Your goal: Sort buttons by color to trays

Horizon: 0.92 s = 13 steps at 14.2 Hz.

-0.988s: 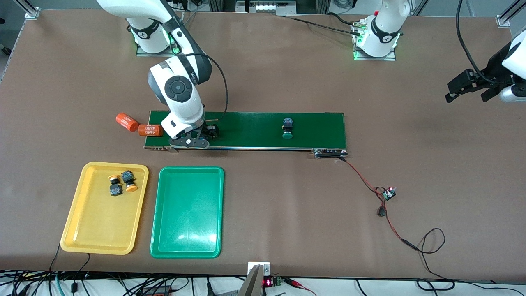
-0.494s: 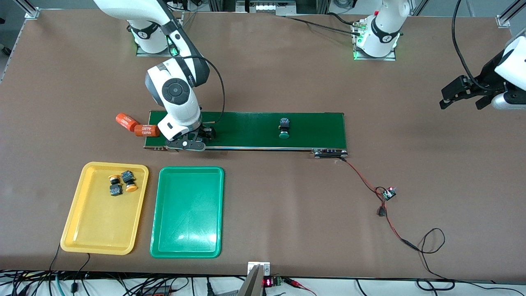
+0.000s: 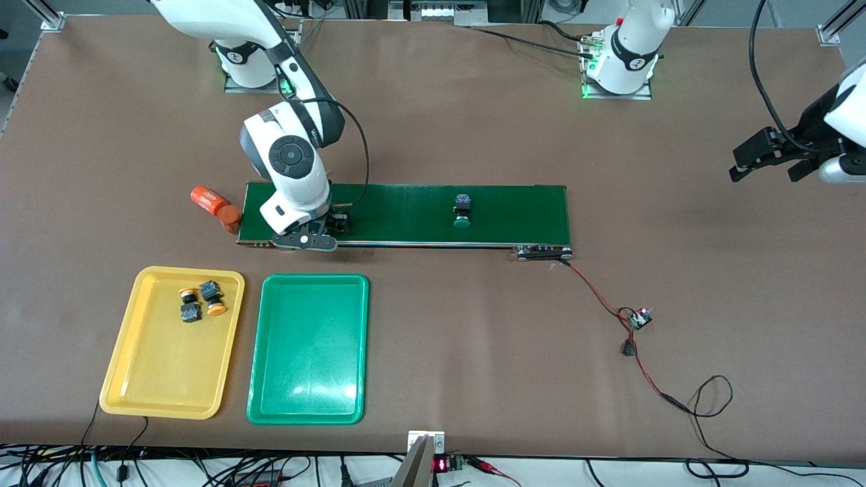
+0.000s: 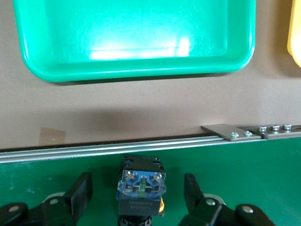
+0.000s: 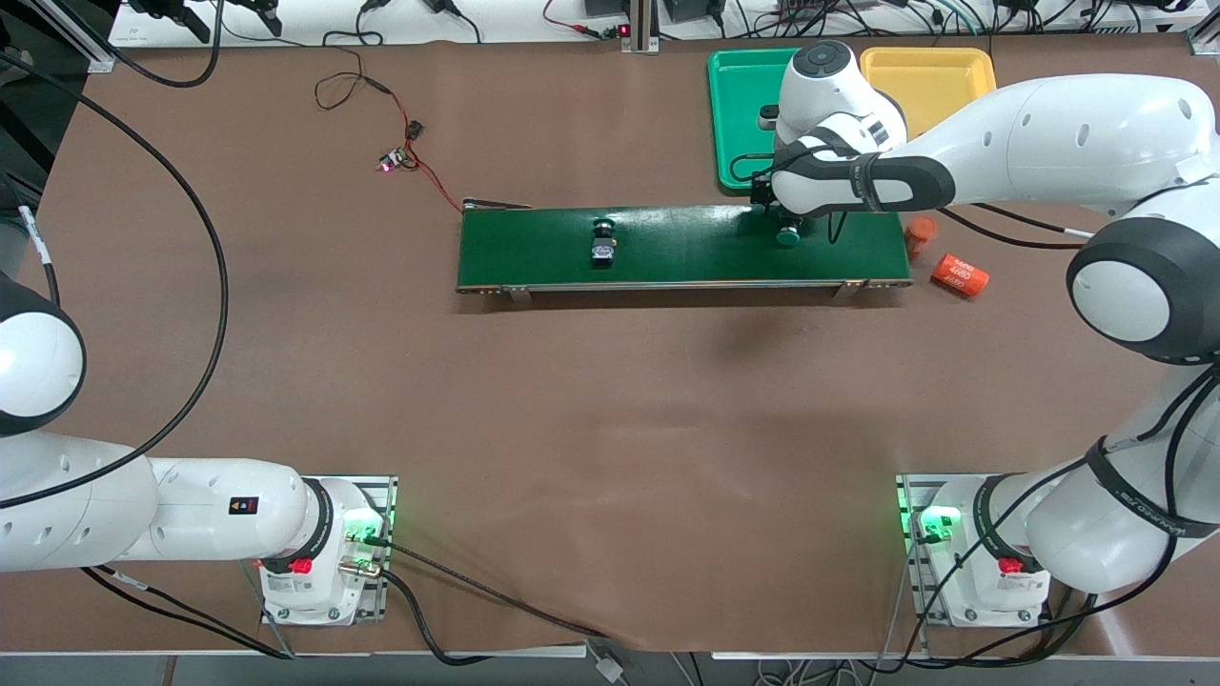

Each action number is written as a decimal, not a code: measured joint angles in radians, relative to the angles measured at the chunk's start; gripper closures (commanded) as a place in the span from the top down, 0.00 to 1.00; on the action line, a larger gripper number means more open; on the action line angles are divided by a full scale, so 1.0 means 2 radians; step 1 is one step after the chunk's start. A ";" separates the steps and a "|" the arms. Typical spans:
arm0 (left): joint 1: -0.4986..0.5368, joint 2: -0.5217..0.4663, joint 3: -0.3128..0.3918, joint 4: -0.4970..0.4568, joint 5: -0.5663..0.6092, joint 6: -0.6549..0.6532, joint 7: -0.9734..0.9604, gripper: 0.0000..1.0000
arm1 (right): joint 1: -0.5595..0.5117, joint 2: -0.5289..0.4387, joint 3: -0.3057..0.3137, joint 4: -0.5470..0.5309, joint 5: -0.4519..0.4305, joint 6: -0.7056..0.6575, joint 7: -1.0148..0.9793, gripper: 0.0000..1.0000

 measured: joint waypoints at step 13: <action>-0.002 0.007 0.001 0.000 0.006 0.001 0.001 1.00 | 0.000 -0.003 -0.005 0.020 -0.001 -0.026 -0.023 0.22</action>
